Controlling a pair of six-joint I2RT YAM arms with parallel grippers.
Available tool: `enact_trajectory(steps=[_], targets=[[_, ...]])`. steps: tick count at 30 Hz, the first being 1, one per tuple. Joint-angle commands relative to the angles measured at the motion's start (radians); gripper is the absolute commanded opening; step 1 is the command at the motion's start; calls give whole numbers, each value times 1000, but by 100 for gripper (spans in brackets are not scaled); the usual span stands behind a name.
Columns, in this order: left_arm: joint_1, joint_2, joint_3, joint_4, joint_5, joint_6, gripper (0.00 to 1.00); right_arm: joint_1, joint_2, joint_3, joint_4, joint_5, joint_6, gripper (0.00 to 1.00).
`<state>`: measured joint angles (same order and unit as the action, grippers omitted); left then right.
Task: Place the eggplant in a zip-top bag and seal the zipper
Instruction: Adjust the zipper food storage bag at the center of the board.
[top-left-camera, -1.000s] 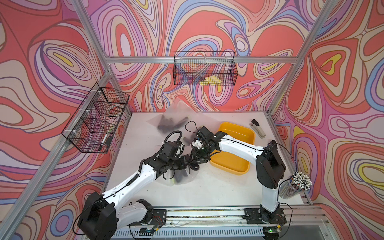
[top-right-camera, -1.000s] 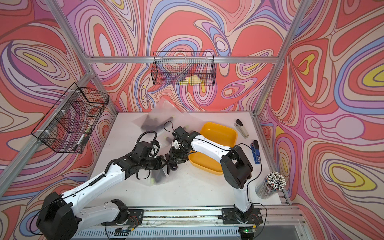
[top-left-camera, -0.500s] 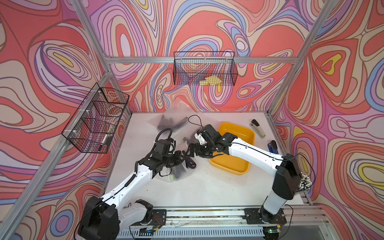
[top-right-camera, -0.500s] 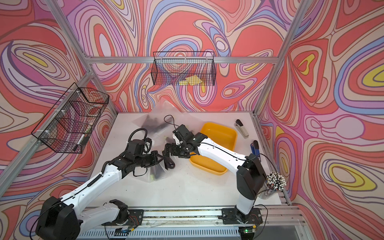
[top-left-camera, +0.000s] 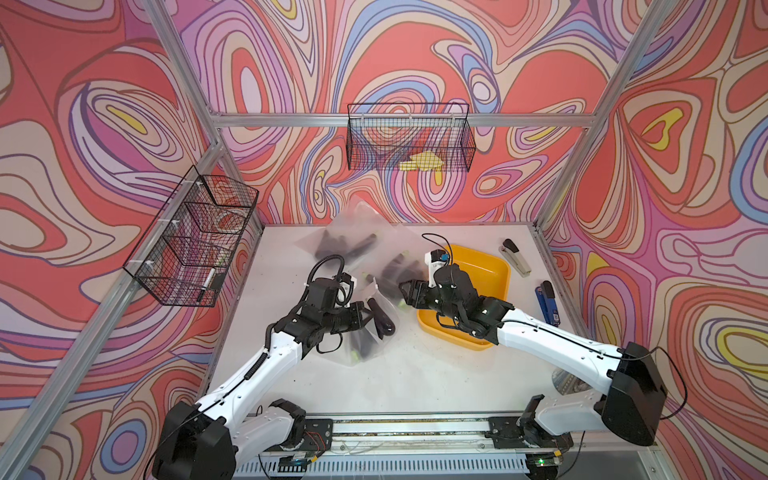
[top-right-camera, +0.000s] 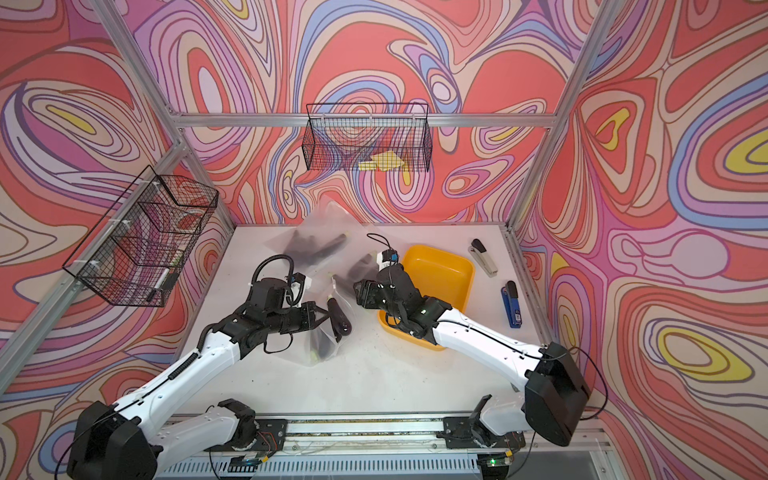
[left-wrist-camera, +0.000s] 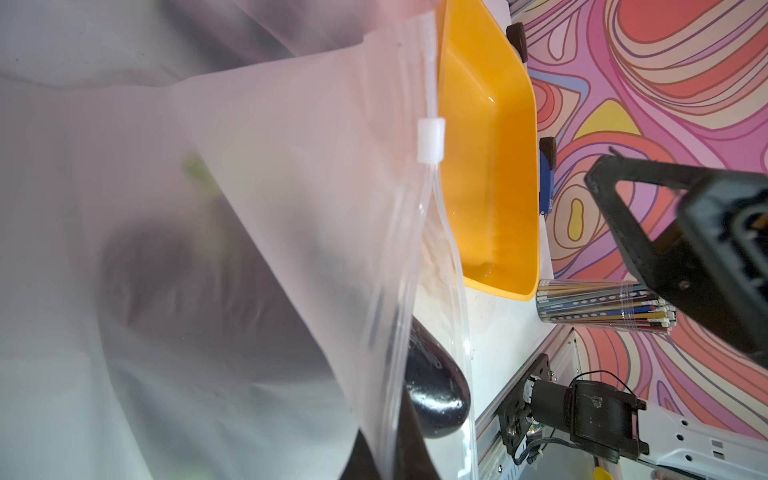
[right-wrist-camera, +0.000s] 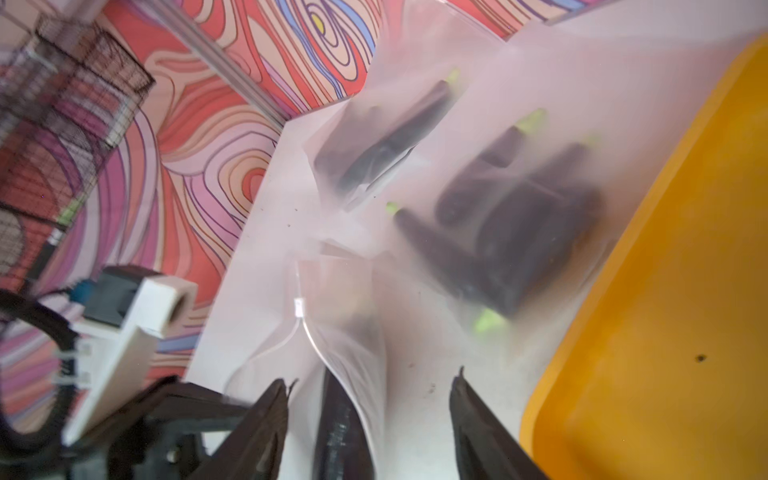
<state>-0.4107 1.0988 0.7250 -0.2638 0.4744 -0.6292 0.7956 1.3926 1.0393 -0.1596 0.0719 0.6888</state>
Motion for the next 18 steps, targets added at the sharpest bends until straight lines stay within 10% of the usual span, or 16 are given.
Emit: enact_trajectory(steps=[1, 4, 15, 18], targets=[[3, -20, 15, 28, -40, -16, 0, 19, 72, 102, -149, -74, -74, 39], [3, -33, 12, 32, -49, -28, 0, 40, 116, 98, -222, -101, -77, 25], [4, -37, 58, -45, -57, 3, 0, 75, 158, 77, -179, -174, -97, 38], [3, -51, 70, -50, -46, 1, 0, 89, 193, 97, -180, -170, -101, 22]])
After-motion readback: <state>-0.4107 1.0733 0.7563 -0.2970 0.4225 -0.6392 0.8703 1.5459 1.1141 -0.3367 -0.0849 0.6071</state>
